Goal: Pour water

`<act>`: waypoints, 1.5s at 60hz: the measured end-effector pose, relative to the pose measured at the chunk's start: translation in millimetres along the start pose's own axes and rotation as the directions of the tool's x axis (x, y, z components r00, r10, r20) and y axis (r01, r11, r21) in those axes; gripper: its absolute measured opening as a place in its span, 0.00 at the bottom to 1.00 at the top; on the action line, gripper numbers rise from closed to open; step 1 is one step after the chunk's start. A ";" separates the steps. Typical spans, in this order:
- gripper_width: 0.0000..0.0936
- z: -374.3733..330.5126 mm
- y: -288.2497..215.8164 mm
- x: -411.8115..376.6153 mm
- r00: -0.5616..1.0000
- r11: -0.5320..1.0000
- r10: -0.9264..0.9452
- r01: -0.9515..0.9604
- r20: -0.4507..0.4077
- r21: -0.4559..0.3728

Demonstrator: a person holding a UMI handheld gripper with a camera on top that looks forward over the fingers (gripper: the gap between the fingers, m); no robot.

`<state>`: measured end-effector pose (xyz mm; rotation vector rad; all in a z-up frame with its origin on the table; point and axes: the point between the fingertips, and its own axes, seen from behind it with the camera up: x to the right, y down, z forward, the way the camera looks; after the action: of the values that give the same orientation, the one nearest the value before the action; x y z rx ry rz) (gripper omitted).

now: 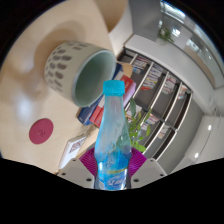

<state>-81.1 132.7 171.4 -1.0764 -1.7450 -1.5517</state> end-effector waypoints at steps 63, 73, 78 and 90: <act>0.41 14.3 22.2 -85.6 -0.506 -0.495 0.855 -0.862 0.112 -0.112; 0.43 13.3 5.3 -106.7 -0.520 -0.510 0.847 -0.853 0.112 -0.111; 0.47 8.6 7.4 -108.3 -0.516 -0.506 0.850 -0.856 0.107 -0.106; 0.69 2.3 5.0 -115.3 -0.521 -0.509 0.849 -0.851 0.085 -0.131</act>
<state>-16.8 112.2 77.7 -1.8750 0.0125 -0.0107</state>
